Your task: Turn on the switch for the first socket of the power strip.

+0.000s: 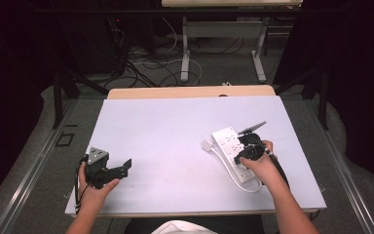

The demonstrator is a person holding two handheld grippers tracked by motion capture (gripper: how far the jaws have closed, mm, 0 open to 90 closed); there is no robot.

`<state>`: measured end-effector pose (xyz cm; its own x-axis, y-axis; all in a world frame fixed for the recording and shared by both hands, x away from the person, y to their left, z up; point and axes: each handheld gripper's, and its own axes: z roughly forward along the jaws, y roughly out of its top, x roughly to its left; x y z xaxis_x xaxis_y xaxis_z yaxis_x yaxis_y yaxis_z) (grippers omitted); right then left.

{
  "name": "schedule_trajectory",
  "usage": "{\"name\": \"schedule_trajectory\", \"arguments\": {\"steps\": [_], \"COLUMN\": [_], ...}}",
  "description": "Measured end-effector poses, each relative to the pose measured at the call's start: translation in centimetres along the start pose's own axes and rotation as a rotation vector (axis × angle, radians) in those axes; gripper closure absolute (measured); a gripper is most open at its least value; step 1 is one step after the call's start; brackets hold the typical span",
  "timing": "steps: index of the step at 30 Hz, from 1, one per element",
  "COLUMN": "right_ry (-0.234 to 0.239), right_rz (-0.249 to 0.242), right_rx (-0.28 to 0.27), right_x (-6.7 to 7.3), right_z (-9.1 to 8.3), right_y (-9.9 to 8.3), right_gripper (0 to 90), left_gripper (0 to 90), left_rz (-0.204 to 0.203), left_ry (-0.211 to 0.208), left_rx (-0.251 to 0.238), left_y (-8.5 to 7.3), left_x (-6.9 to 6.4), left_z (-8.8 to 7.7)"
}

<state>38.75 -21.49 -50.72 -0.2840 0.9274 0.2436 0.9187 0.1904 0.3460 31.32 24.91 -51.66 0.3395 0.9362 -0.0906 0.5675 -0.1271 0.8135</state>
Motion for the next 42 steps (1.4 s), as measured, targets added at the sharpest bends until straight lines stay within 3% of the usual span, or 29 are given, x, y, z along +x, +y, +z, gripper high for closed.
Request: {"name": "schedule_trajectory", "arguments": {"steps": [3, 12, 18, 19, 29, 39, 42], "right_ry": [0.034, 0.051, 0.059, 0.086, 0.076, 0.068, 0.076], "right_rz": [0.0, -0.015, -0.035, -0.046, -0.07, -0.134, -0.131], "right_rx": [-0.051, -0.059, -0.097, -0.133, -0.176, -0.221, -0.219], "right_x": [-0.3, 0.2, 0.5, 0.4, 0.4, 0.3, 0.2], "right_z": [-0.4, -1.4, -1.7, -1.7, -2.4, -3.0, -3.1], "right_y": [0.0, 0.2, 0.3, 0.3, 0.3, -0.2, -0.4], "right_gripper": [89.1, 87.4, 86.2, 86.1, 81.6, 74.6, 73.2], "left_gripper": [10.3, 10.8, 10.6, 10.5, 9.8, 7.2, 6.8], "left_rz": [-0.007, -0.006, -0.014, -0.012, -0.036, -0.025, -0.026], "left_ry": [0.009, 0.026, 0.033, 0.038, 0.047, 0.059, 0.064], "left_rx": [0.002, -0.002, -0.017, -0.015, -0.031, -0.031, -0.036], "left_y": [0.0, 0.0, 0.1, 0.1, 0.2, 0.3, 0.3], "left_x": [0.0, -0.3, -0.2, -0.1, 0.1, 0.0, -0.1], "left_z": [0.0, 0.0, -0.1, -0.2, -0.4, -0.5, -0.5]}}
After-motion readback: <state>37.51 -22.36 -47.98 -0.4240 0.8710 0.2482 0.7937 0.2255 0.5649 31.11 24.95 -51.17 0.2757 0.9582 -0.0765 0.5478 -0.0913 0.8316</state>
